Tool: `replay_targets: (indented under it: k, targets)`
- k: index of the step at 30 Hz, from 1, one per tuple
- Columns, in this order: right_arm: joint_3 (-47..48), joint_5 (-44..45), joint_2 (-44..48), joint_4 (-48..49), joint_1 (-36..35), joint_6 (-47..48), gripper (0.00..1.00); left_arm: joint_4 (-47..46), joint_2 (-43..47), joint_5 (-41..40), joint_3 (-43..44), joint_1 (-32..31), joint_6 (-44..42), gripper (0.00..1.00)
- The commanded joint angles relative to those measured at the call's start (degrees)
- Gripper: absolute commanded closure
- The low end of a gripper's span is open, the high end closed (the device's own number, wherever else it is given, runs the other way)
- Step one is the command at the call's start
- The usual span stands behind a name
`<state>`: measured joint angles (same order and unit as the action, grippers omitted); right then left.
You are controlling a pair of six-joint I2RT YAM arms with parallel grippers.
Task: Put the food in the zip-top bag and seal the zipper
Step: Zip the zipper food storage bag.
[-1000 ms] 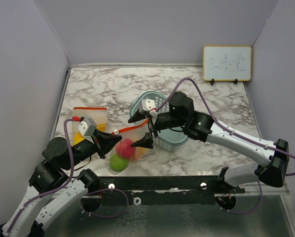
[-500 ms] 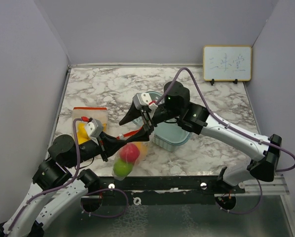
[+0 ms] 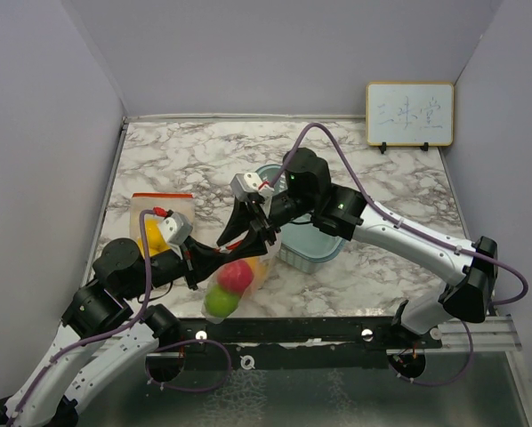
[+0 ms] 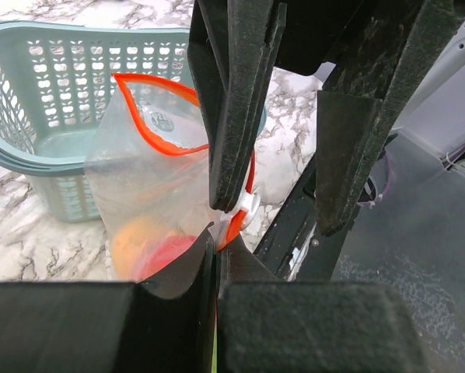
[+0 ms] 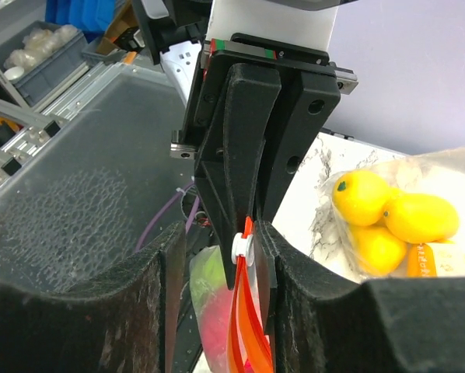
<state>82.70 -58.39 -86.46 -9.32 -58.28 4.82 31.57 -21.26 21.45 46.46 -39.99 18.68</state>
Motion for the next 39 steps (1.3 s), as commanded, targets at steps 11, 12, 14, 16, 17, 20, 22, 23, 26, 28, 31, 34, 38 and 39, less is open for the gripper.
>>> replay_targets:
  k: [11,12,14,16,17,20,22,23,26,28,31,34,38,39]
  targets:
    - [0.41,4.39,-0.98,-0.52,0.01,-2.23,0.56,-1.57,0.05,-0.97,1.27,0.0,-0.32,1.0]
    - [0.44,5.03,-0.99,-0.5,0.03,-2.32,0.56,-1.59,0.14,-0.97,1.27,0.01,-0.36,1.0]
    - [0.6,5.68,-1.08,-0.46,0.01,-2.33,0.56,-1.57,0.32,-1.1,1.27,0.0,-0.27,1.0]
    - [0.79,5.74,-1.04,-0.27,0.01,-2.54,0.61,-1.53,0.34,-1.16,1.29,0.04,-0.3,1.0]
    - [0.84,5.82,-1.1,-0.22,0.01,-2.54,0.64,-1.56,0.38,-1.22,1.27,0.0,-0.31,1.0]
    - [0.95,5.77,-1.3,-0.49,0.04,-2.51,0.77,-1.53,0.43,-1.24,1.27,0.0,-0.29,1.0]
    - [0.93,5.54,-1.54,-0.67,0.01,-2.45,0.88,-1.55,0.55,-1.27,1.31,0.0,-0.22,1.0]
    - [0.97,5.41,-1.68,-0.84,0.01,-2.47,0.93,-1.47,0.64,-1.34,1.28,0.05,-0.14,1.0]
    - [0.86,6.11,-1.33,-1.53,0.01,-1.99,0.97,-1.0,0.9,-1.83,1.62,0.0,-0.06,1.0]
    - [0.37,7.63,-0.56,-2.02,0.01,-1.33,0.97,-0.18,1.1,-2.78,2.55,0.0,-0.36,1.0]
    - [-0.64,10.81,0.73,-3.13,0.01,0.42,0.98,1.84,1.79,-4.6,4.44,0.0,-0.87,1.0]
    - [-1.15,14.21,1.49,-4.59,0.03,1.81,0.97,3.76,2.7,-6.44,6.37,0.0,-1.32,1.0]
    - [-1.24,14.98,1.56,-5.99,0.01,2.92,0.97,5.91,3.6,-8.6,7.94,0.0,-1.83,1.0]
    - [-1.2,15.1,1.55,-6.24,0.01,3.22,0.97,6.34,3.72,-9.07,8.23,0.0,-1.86,1.0]
